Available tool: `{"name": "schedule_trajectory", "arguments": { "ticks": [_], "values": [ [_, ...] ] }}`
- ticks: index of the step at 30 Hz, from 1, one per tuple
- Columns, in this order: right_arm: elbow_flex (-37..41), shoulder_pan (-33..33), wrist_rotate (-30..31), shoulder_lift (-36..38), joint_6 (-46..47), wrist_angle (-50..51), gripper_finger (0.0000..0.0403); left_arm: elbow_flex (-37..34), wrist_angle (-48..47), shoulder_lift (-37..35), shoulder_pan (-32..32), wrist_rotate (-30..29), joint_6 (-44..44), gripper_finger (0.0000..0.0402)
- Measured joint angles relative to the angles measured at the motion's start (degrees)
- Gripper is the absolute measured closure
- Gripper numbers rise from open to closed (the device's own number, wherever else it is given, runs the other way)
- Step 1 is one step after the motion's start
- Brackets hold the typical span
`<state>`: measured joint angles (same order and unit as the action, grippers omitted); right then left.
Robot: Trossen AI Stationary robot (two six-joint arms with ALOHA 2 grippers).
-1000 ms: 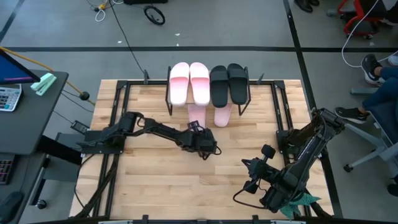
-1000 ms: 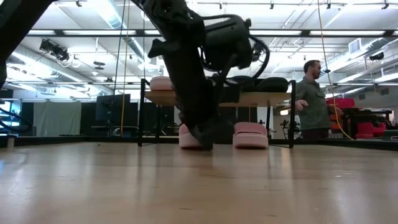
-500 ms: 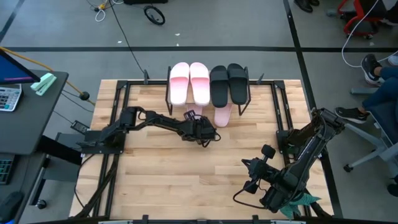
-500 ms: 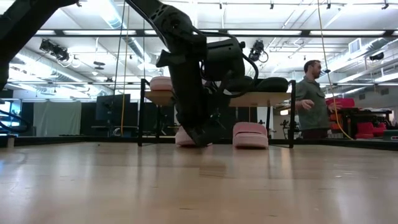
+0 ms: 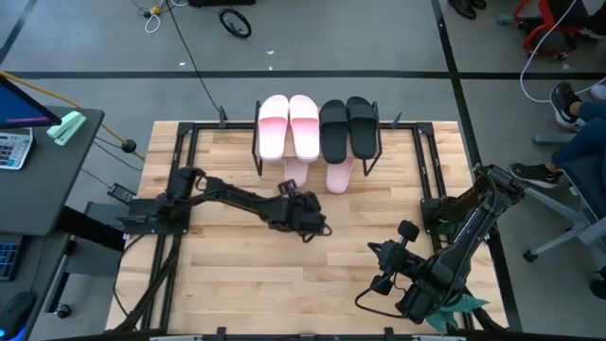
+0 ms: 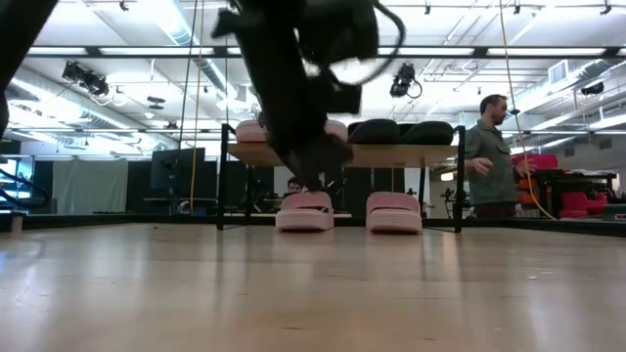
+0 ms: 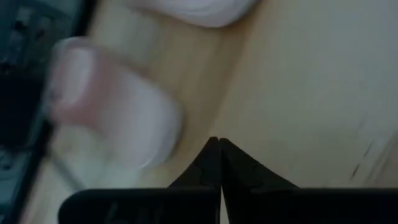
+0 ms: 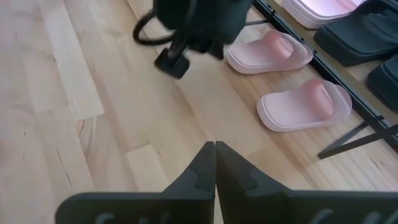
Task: Pick and place slides into the shelf
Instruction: Put the pink slide under the shelf
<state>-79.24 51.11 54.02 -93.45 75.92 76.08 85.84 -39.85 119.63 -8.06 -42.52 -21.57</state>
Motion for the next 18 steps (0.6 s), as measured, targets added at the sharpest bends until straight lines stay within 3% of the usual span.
{"name": "schedule_trajectory", "arguments": {
  "ticks": [7,12,14,18],
  "values": [
    [0.00,0.07,-0.04,0.00,0.00,-0.77,0.0393,-0.02,-9.30,-3.06,0.00,-1.75,-14.16,0.0399],
    [1.41,-0.73,0.26,0.11,0.55,-1.78,0.0395,-0.02,3.42,-3.06,-0.24,-0.38,-5.33,0.0400],
    [4.28,-2.28,-0.39,0.11,3.35,-2.14,0.0398,0.00,7.71,-3.06,-0.17,0.31,-0.48,0.0399],
    [13.67,-5.12,-0.86,0.08,6.45,-10.02,0.0400,-0.02,8.60,-3.47,-0.15,0.54,1.15,0.0400]
  ]
}}
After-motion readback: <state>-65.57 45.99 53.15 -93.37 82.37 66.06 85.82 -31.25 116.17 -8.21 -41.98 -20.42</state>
